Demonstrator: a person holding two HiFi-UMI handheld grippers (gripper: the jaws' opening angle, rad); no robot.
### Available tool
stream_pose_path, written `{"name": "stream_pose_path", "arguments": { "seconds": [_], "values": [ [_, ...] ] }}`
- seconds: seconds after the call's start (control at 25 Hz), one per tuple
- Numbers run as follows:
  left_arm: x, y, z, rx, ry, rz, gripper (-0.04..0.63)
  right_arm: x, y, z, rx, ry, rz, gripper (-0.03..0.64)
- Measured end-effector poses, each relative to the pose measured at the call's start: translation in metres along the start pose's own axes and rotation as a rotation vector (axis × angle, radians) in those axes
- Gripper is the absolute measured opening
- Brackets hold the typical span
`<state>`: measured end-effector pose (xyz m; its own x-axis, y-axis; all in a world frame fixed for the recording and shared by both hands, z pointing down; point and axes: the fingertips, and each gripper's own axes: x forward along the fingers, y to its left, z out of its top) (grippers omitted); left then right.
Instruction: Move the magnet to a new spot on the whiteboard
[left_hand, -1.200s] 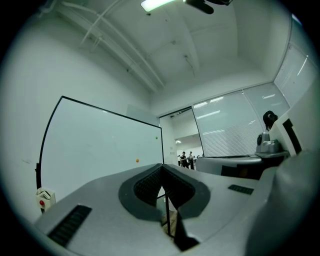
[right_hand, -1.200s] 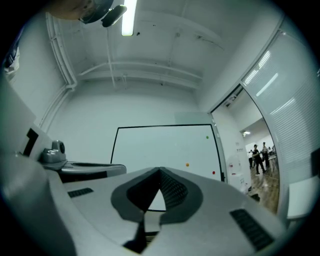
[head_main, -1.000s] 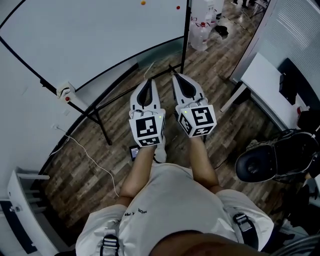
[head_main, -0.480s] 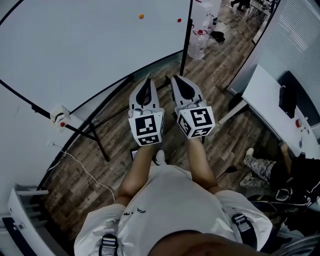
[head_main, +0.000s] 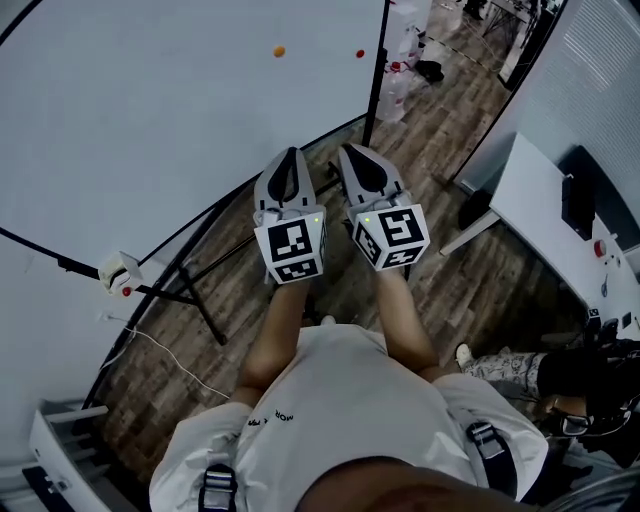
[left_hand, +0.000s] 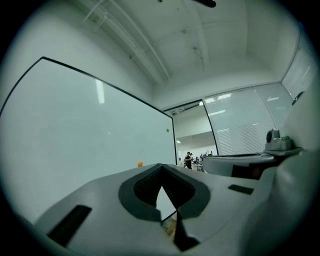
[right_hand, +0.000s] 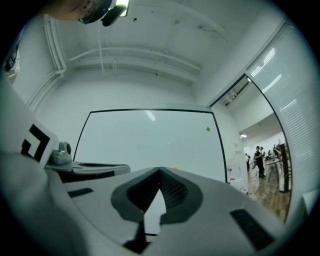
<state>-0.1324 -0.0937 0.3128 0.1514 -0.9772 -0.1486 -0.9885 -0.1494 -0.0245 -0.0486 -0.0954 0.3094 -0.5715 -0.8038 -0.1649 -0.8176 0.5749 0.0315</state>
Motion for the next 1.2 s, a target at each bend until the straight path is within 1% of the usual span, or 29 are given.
{"name": "stream_pose_path", "arguments": {
  "seconds": [0.12,0.4,0.56,0.84,1.0,1.2],
  "values": [
    [0.018,0.001,-0.004,-0.011,0.003,-0.01,0.003,0.01,-0.008,-0.005,0.008,0.003,-0.008,0.014],
    [0.047,-0.007,-0.012,-0.005,0.017,-0.034,0.003,0.023,-0.035,-0.014,0.027,0.014,-0.038,0.014],
    [0.065,-0.016,-0.016,0.002,0.012,-0.029,0.003,0.034,-0.054,-0.016,0.023,0.014,-0.029,0.014],
    [0.103,-0.033,-0.021,-0.002,0.011,0.014,0.003,0.054,-0.093,-0.015,0.011,0.012,0.009,0.014],
    [0.12,-0.041,-0.023,0.01,0.015,0.045,0.003,0.062,-0.115,-0.019,0.022,0.019,0.024,0.014],
    [0.134,-0.035,-0.025,0.01,0.021,0.108,0.003,0.074,-0.121,-0.021,0.02,0.022,0.07,0.014]
  ]
}}
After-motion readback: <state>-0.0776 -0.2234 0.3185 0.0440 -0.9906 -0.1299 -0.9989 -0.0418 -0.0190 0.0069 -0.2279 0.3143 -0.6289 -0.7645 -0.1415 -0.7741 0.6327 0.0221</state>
